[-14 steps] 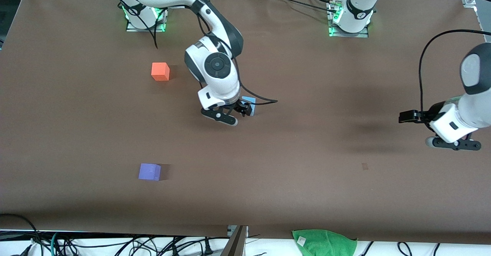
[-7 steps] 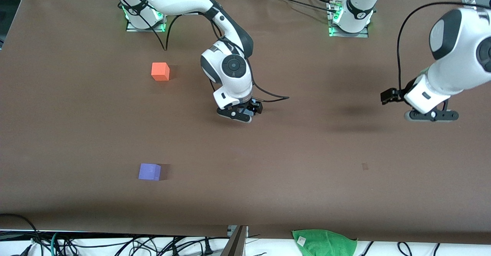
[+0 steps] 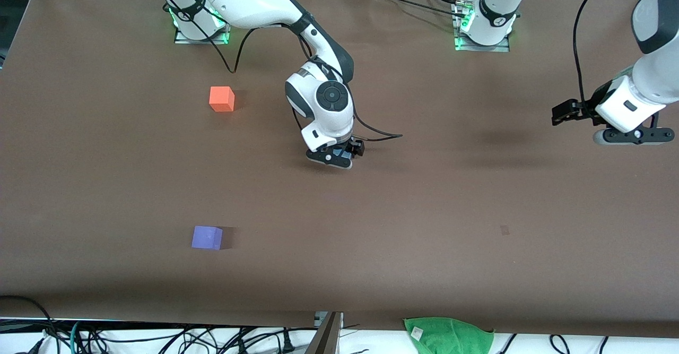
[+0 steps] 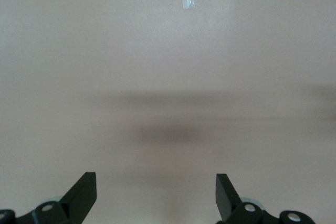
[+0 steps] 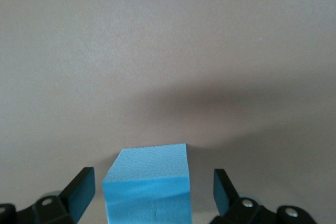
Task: Place blue block between orange and purple blocks
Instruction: 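Carry the blue cube with the right gripper toward the orange cube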
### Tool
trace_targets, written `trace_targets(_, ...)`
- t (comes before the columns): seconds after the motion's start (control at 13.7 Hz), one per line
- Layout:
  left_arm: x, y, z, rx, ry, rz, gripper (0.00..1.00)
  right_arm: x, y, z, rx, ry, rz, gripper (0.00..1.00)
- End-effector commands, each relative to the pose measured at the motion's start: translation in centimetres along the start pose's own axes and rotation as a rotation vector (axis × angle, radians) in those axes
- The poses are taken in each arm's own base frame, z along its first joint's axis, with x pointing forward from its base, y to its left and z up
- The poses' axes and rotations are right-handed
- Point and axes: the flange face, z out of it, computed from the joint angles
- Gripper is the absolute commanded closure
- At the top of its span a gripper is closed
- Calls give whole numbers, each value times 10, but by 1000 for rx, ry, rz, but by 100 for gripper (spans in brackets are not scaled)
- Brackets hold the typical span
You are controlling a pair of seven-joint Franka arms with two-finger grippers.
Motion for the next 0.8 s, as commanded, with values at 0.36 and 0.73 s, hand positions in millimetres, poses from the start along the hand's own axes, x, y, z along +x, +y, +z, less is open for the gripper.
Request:
trace_targets(0.36, -24, -9, -69, -40, -40, 72, 0, -8, -8, 16, -6, 7, -2, 36)
trace_targets(0.73, -10, -4, -118, -31, 75, 81, 0, -1, -7, 12, 18, 5, 1, 76)
